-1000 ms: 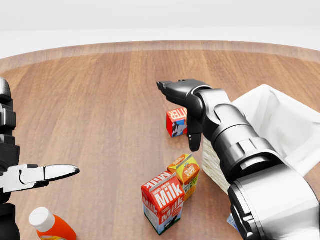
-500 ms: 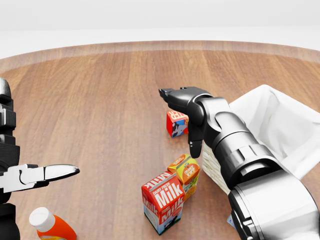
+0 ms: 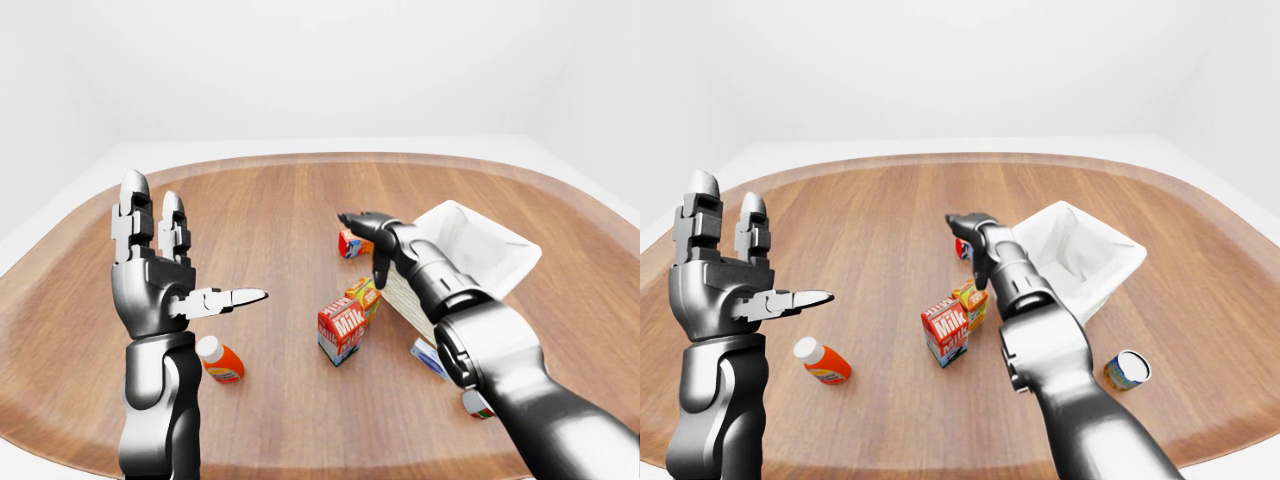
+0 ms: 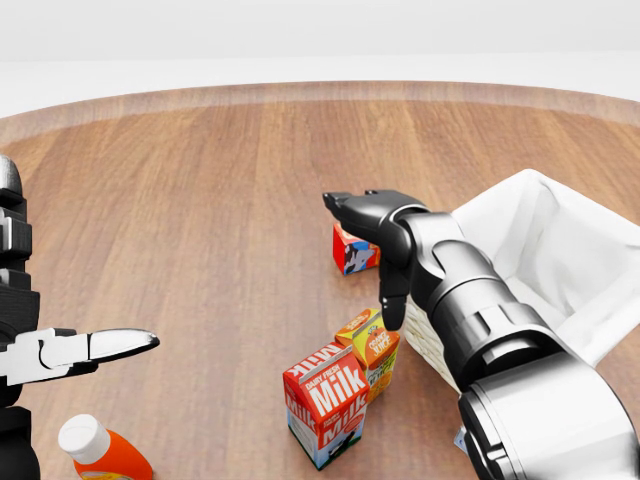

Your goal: Pick up the orange juice, and put it in the basket.

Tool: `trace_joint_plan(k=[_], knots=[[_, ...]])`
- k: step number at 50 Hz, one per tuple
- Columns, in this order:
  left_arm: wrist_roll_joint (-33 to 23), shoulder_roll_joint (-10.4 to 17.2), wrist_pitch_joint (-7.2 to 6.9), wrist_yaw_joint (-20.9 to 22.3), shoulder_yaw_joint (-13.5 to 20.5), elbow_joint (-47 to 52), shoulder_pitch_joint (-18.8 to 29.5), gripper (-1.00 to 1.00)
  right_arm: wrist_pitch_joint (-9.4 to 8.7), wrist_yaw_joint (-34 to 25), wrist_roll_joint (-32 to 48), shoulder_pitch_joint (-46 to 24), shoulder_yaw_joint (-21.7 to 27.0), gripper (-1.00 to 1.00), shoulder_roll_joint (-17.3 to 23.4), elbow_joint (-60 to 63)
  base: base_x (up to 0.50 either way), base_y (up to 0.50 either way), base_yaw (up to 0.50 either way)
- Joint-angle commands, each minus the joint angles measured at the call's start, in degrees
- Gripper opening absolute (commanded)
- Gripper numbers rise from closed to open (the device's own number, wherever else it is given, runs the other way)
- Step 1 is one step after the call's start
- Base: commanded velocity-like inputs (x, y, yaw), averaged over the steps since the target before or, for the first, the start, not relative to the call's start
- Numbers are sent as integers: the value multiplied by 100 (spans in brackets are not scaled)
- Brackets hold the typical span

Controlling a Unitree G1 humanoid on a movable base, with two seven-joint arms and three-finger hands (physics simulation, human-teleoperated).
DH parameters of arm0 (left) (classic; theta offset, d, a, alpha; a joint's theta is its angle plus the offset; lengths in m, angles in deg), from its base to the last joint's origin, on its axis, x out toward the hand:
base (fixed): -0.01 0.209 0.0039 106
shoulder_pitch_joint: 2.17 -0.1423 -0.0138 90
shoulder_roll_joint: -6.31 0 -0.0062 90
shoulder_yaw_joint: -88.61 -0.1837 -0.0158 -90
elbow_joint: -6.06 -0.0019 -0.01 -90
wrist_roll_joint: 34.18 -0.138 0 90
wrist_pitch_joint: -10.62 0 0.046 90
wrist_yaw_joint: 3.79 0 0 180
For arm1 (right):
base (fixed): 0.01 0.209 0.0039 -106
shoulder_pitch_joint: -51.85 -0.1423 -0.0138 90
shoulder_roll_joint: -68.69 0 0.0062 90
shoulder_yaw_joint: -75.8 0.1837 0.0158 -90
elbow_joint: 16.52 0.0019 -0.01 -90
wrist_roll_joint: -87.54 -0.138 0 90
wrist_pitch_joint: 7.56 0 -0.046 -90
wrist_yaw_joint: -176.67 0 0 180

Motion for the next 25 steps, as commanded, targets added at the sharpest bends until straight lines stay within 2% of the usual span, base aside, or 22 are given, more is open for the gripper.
trace_joint_plan(k=[1, 25], knots=[[2, -1, 0, -1, 1, 0, 0, 100, 0, 12, -5, 66, 2, 100, 20, -12, 0, 0, 0], [0, 0, 0, 0, 0, 0, 0, 100, 0, 99, -6, 242, 2, 100, -27, -27, 0, 0, 0]])
